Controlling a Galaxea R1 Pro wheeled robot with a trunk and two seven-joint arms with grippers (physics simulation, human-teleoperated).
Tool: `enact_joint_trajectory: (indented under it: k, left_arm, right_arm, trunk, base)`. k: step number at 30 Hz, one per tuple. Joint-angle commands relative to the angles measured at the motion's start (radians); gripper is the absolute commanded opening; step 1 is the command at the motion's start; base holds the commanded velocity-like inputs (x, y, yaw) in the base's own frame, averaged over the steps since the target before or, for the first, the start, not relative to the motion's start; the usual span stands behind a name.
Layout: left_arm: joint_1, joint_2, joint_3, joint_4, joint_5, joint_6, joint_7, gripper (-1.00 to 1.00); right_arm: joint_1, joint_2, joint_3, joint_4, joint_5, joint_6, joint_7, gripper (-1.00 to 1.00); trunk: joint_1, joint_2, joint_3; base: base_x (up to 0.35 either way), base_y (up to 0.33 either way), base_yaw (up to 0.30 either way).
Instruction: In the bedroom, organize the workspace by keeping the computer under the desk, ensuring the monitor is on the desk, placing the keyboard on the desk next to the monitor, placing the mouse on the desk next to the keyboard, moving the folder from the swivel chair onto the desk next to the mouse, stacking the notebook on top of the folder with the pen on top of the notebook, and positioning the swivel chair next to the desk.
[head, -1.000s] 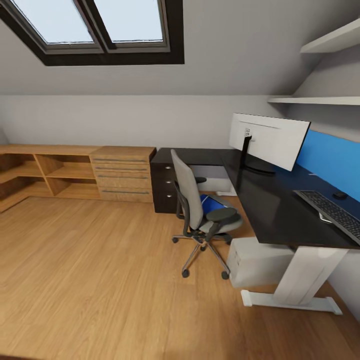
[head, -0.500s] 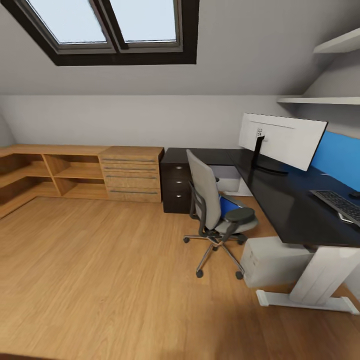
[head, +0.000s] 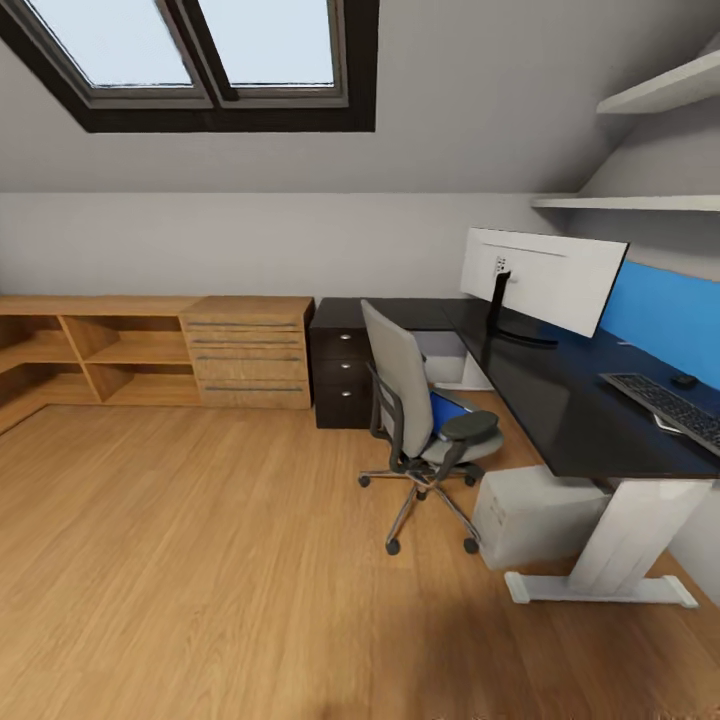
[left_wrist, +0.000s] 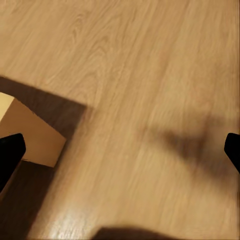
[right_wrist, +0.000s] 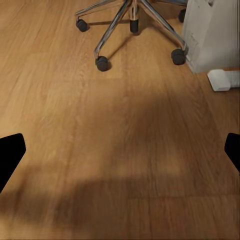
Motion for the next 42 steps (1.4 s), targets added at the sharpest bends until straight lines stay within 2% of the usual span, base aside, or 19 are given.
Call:
enact_joint_trajectory:
  k: [1, 17, 24, 30, 42]
  left_arm:
    - [0.0, 0.0, -0.001, 0.0, 0.001, -0.003, 0.003, 1.0]
    - [0.0, -0.001, -0.001, 0.0, 0.002, -0.003, 0.005, 1.0]
    - [0.0, -0.001, -0.002, 0.0, 0.002, -0.003, 0.005, 1.0]
    - [0.0, 0.0, -0.001, 0.0, 0.002, -0.007, 0.006, 1.0]
    - [0.0, -0.001, 0.003, 0.0, 0.002, -0.012, 0.007, 1.0]
  right_arm:
    - [-0.001, 0.0, 0.001, 0.001, -0.003, -0.003, 0.0, 1.0]
    - [-0.001, 0.001, 0.0, 0.002, -0.003, -0.001, 0.0, 1.0]
    - [-0.001, 0.001, 0.0, 0.002, -0.003, -0.001, 0.0, 1.0]
    - [-0.001, 0.001, 0.0, 0.003, -0.003, -0.001, 0.0, 1.0]
    - [-0.001, 0.001, 0.0, 0.004, -0.003, -0.001, 0.0, 1.0]
  trunk:
    - [0.004, -0.008, -0.003]
    - [0.065, -0.12, -0.037]
    - [0.092, -0.169, -0.055]
    - [0.115, -0.211, -0.072]
    - [0.161, -0.295, -0.109]
  base:
    - [0.0, 0.002, -0.208]
    - [-0.003, -0.006, -0.207]
    - [-0.06, -0.188, -0.143]
    - [-0.015, -0.219, -0.067]
    - [-0.002, -0.032, -0.008]
